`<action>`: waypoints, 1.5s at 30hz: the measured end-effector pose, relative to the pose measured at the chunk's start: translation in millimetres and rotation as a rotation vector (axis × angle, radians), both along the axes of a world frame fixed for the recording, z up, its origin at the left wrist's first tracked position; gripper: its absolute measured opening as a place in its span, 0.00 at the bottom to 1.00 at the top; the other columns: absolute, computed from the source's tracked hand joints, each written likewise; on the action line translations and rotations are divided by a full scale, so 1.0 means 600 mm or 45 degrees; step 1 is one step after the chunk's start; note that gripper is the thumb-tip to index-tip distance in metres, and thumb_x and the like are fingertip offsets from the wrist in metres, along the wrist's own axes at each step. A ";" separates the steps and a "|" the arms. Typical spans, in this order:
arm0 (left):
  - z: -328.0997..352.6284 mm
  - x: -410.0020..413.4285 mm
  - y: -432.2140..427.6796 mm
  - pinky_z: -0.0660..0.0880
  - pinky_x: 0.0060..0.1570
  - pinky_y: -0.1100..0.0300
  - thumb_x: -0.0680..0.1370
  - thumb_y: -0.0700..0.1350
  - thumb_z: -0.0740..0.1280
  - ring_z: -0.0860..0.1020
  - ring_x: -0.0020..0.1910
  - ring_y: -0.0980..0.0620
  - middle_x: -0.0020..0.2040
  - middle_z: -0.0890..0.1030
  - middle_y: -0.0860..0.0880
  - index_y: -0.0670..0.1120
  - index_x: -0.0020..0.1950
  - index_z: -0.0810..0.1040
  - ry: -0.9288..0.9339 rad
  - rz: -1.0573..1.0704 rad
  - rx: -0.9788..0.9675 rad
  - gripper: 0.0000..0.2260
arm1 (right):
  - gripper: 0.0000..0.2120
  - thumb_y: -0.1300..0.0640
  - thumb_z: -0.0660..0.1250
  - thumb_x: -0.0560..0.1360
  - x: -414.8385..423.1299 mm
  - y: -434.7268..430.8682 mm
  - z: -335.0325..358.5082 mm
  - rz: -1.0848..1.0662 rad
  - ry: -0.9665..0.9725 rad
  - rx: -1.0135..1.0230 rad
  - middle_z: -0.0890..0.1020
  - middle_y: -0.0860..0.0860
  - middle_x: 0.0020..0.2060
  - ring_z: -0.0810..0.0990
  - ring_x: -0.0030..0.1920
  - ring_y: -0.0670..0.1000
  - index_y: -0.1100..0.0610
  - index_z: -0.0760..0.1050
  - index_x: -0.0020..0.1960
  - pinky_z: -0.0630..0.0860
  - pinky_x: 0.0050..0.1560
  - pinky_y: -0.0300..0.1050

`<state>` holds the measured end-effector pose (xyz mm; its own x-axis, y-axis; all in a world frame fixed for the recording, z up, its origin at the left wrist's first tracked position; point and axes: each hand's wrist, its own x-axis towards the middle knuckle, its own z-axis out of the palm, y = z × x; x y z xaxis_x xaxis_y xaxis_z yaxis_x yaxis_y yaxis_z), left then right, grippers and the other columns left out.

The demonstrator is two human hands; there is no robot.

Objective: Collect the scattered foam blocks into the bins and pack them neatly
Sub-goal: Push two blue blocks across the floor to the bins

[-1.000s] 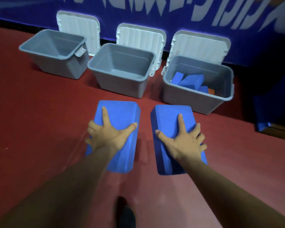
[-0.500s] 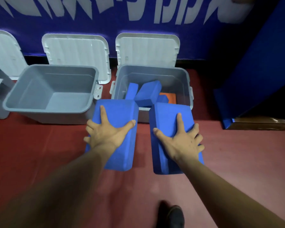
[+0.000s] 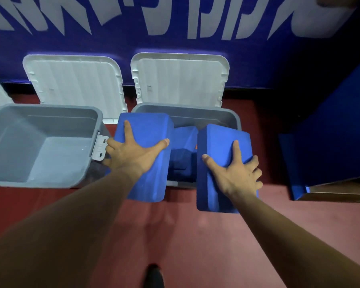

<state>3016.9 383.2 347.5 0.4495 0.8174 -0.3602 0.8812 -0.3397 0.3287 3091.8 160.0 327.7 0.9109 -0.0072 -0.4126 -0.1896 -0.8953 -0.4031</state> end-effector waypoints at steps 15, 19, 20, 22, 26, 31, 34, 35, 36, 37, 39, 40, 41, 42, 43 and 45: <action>-0.136 0.231 0.151 0.57 0.73 0.37 0.61 0.83 0.61 0.58 0.76 0.39 0.76 0.57 0.39 0.63 0.80 0.39 0.157 -0.183 -0.054 0.56 | 0.52 0.18 0.62 0.63 0.208 0.156 -0.111 -0.166 0.119 0.012 0.48 0.59 0.81 0.52 0.79 0.65 0.33 0.45 0.80 0.51 0.77 0.65; -0.162 0.249 0.154 0.57 0.75 0.36 0.62 0.83 0.60 0.54 0.80 0.39 0.81 0.52 0.40 0.61 0.81 0.40 0.181 -0.228 -0.125 0.56 | 0.53 0.18 0.63 0.63 0.225 0.172 -0.130 -0.139 0.116 0.017 0.47 0.59 0.81 0.50 0.80 0.63 0.35 0.46 0.80 0.49 0.77 0.65; -0.169 0.251 0.153 0.57 0.75 0.36 0.62 0.83 0.60 0.52 0.80 0.40 0.81 0.51 0.41 0.60 0.81 0.41 0.181 -0.248 -0.130 0.56 | 0.52 0.19 0.63 0.64 0.228 0.175 -0.135 -0.131 0.119 0.018 0.47 0.60 0.81 0.49 0.80 0.63 0.35 0.46 0.81 0.49 0.77 0.64; -0.183 0.252 0.153 0.57 0.75 0.37 0.63 0.83 0.59 0.52 0.80 0.41 0.82 0.51 0.44 0.59 0.82 0.44 0.160 -0.283 -0.125 0.55 | 0.49 0.21 0.62 0.68 0.231 0.180 -0.143 -0.117 0.125 0.009 0.48 0.61 0.81 0.50 0.80 0.63 0.36 0.47 0.81 0.50 0.77 0.64; -0.206 0.238 0.160 0.58 0.76 0.39 0.66 0.82 0.57 0.55 0.80 0.43 0.81 0.55 0.45 0.56 0.82 0.51 0.116 -0.308 -0.086 0.51 | 0.39 0.28 0.57 0.77 0.219 0.189 -0.154 -0.027 0.132 -0.032 0.50 0.61 0.81 0.50 0.80 0.62 0.38 0.46 0.82 0.51 0.77 0.64; -0.204 0.196 0.178 0.59 0.76 0.42 0.70 0.80 0.54 0.57 0.79 0.42 0.80 0.59 0.45 0.51 0.81 0.57 0.120 -0.329 -0.003 0.47 | 0.35 0.34 0.57 0.80 0.192 0.197 -0.159 0.026 0.149 -0.044 0.50 0.61 0.81 0.50 0.80 0.61 0.40 0.47 0.82 0.51 0.76 0.64; -0.194 0.161 0.181 0.61 0.75 0.41 0.72 0.78 0.54 0.58 0.78 0.41 0.79 0.61 0.44 0.50 0.80 0.60 0.107 -0.312 0.038 0.45 | 0.34 0.39 0.58 0.81 0.171 0.190 -0.156 0.059 0.123 -0.049 0.50 0.62 0.80 0.50 0.80 0.61 0.41 0.47 0.82 0.51 0.76 0.63; -0.189 0.149 0.178 0.61 0.74 0.40 0.72 0.78 0.54 0.59 0.78 0.41 0.79 0.61 0.43 0.49 0.80 0.61 0.100 -0.303 0.057 0.45 | 0.34 0.40 0.58 0.81 0.163 0.183 -0.152 0.063 0.113 -0.050 0.50 0.62 0.80 0.51 0.80 0.61 0.41 0.47 0.82 0.52 0.76 0.64; -0.183 0.136 0.174 0.62 0.73 0.40 0.72 0.78 0.54 0.60 0.78 0.41 0.79 0.62 0.43 0.49 0.79 0.61 0.091 -0.292 0.076 0.45 | 0.33 0.42 0.59 0.81 0.155 0.174 -0.147 0.066 0.105 -0.053 0.50 0.62 0.80 0.51 0.79 0.62 0.41 0.47 0.82 0.53 0.75 0.64; -0.175 0.124 0.168 0.63 0.73 0.40 0.72 0.78 0.54 0.61 0.77 0.41 0.79 0.62 0.43 0.49 0.79 0.62 0.082 -0.279 0.091 0.45 | 0.33 0.43 0.59 0.81 0.147 0.165 -0.141 0.069 0.099 -0.055 0.51 0.63 0.80 0.52 0.79 0.62 0.41 0.47 0.82 0.53 0.75 0.63; -0.155 0.102 0.149 0.63 0.73 0.40 0.72 0.78 0.54 0.62 0.77 0.42 0.79 0.63 0.44 0.49 0.79 0.62 0.048 -0.258 0.110 0.45 | 0.33 0.43 0.59 0.81 0.130 0.144 -0.125 0.079 0.080 -0.055 0.52 0.62 0.80 0.53 0.79 0.62 0.40 0.48 0.82 0.54 0.75 0.63; -0.143 0.092 0.138 0.62 0.74 0.41 0.72 0.78 0.54 0.61 0.77 0.42 0.79 0.62 0.44 0.49 0.79 0.62 0.025 -0.251 0.116 0.45 | 0.33 0.44 0.59 0.81 0.121 0.133 -0.114 0.089 0.062 -0.056 0.52 0.62 0.80 0.54 0.79 0.62 0.40 0.49 0.82 0.54 0.75 0.63; -0.131 0.082 0.125 0.61 0.74 0.41 0.73 0.78 0.54 0.61 0.77 0.43 0.79 0.62 0.44 0.49 0.79 0.62 -0.001 -0.246 0.122 0.44 | 0.33 0.44 0.59 0.81 0.111 0.122 -0.103 0.103 0.044 -0.061 0.52 0.62 0.80 0.54 0.78 0.63 0.40 0.49 0.82 0.54 0.75 0.62; -0.119 0.071 0.112 0.61 0.74 0.41 0.72 0.78 0.54 0.61 0.77 0.43 0.79 0.63 0.45 0.49 0.79 0.62 -0.025 -0.240 0.134 0.44 | 0.33 0.44 0.60 0.81 0.100 0.110 -0.091 0.121 0.029 -0.069 0.52 0.62 0.80 0.54 0.78 0.63 0.41 0.50 0.82 0.54 0.75 0.62; -0.106 0.058 0.099 0.61 0.74 0.42 0.72 0.78 0.53 0.62 0.77 0.43 0.79 0.63 0.45 0.50 0.79 0.62 -0.049 -0.232 0.150 0.44 | 0.33 0.43 0.59 0.81 0.087 0.099 -0.078 0.147 0.022 -0.075 0.52 0.62 0.80 0.54 0.78 0.63 0.41 0.49 0.82 0.54 0.75 0.62; -0.082 0.024 0.073 0.60 0.75 0.43 0.72 0.78 0.53 0.62 0.77 0.43 0.79 0.63 0.46 0.51 0.80 0.61 -0.093 -0.214 0.157 0.44 | 0.33 0.43 0.59 0.81 0.056 0.079 -0.051 0.214 0.010 -0.080 0.52 0.61 0.80 0.54 0.78 0.62 0.41 0.49 0.82 0.55 0.75 0.62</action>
